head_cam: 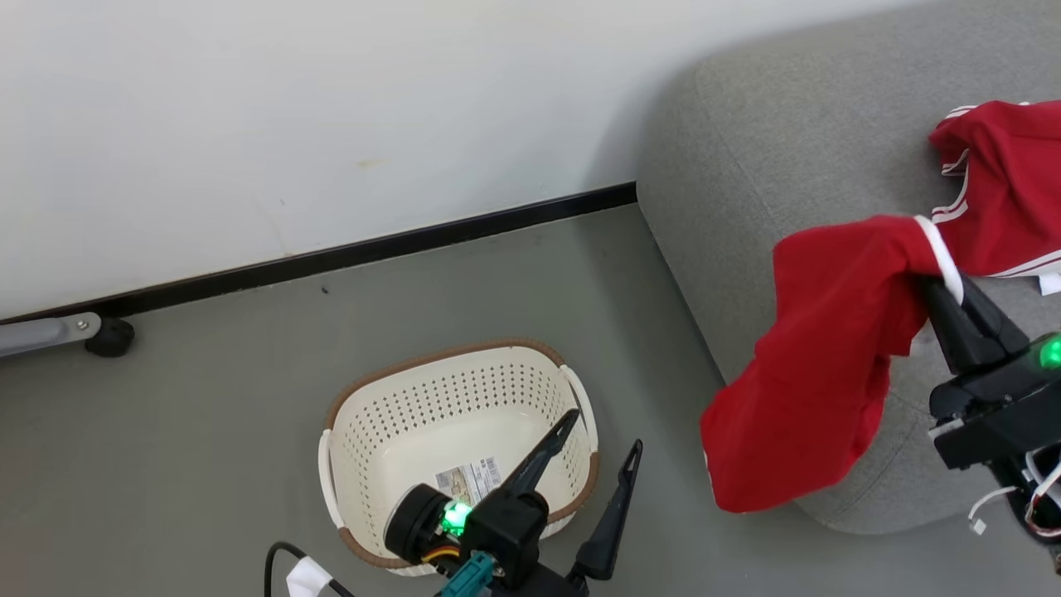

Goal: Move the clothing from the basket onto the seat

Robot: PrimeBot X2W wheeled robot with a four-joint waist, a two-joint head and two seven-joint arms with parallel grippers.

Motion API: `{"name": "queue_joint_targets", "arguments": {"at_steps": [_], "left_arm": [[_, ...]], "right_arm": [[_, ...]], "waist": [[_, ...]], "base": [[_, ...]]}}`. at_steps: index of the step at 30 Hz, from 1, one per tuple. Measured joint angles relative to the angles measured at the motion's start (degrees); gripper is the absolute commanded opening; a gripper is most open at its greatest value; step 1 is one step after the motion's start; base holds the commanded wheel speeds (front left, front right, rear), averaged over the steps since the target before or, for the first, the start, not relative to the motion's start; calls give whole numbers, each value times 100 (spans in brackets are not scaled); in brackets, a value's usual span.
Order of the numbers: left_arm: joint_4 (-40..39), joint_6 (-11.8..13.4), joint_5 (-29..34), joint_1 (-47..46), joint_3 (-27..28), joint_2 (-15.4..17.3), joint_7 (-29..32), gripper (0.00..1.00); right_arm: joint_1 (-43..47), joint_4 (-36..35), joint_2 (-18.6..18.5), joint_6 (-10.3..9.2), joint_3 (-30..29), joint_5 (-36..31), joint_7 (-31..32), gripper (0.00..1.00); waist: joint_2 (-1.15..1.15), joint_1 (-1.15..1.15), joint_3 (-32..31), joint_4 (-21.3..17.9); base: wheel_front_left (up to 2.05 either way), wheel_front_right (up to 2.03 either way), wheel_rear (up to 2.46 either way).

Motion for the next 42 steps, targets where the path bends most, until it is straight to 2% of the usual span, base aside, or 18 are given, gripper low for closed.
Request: {"name": "queue_joint_targets", "arguments": {"at_steps": [8, 14, 24, 33, 42], "left_arm": [[-36, 56, 23, -51, -121, -1, 19, 100], [-86, 112, 69, -318, -230, -9, 75, 100], [-113, 211, 34, -727, -925, -8, 155, 100], [11, 257, 14, -1046, -934, -13, 160, 100], [469, 257, 126, -1073, -512, -7, 125, 100]], "right_arm": [[-907, 230, -276, 1, -271, 264, -1, 0], [-1786, 772, -743, 0, -642, 653, -1, 0], [-3369, 1789, -1460, 1, -882, 1315, -2, 0], [-4508, 2869, -1853, 1, -910, 1815, -2, 0], [-5459, 3675, -2125, 1, -820, 1884, -2, 0]], "waist": [[0, 0, 282, 99], [0, 0, 637, 178], [1, 1, 1382, 365], [1, 1, 2099, 563], [1, 1, 2667, 716]], "base": [[0, 0, 0], [0, 0, 0], [0, 0, 0], [0, 0, 0], [0, 0, 0]]}}
